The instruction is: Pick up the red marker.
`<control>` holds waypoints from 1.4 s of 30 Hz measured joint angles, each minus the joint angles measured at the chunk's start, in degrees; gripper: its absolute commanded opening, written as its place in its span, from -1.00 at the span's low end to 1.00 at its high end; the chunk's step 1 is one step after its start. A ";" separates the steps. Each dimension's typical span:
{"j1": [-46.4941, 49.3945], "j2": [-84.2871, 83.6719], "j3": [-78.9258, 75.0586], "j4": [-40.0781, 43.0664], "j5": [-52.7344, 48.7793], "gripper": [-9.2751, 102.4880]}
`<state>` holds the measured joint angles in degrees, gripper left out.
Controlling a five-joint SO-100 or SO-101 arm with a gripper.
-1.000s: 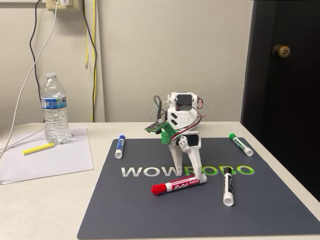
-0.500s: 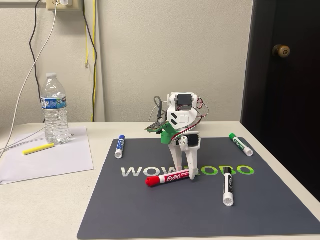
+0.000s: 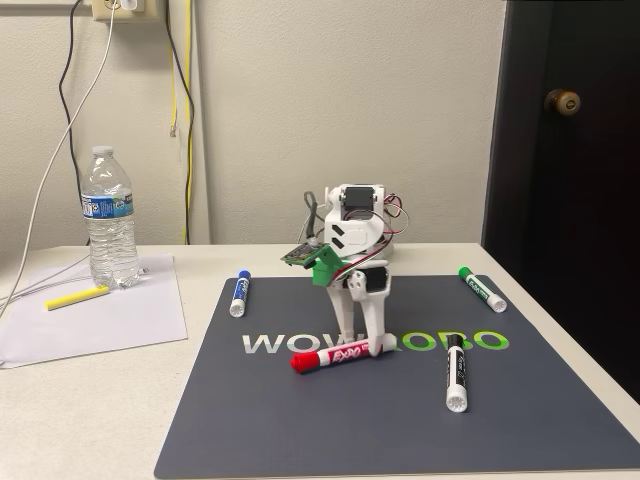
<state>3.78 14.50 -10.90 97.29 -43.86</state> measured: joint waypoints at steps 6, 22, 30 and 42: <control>1.85 0.00 -0.09 0.53 -2.02 -0.49; 8.61 -0.26 -0.44 0.53 -10.20 -0.61; 8.61 -0.26 -0.44 0.79 -10.20 -0.61; 8.44 -0.26 -0.62 2.20 -8.53 -0.32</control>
<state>12.22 14.24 -11.51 99.49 -52.38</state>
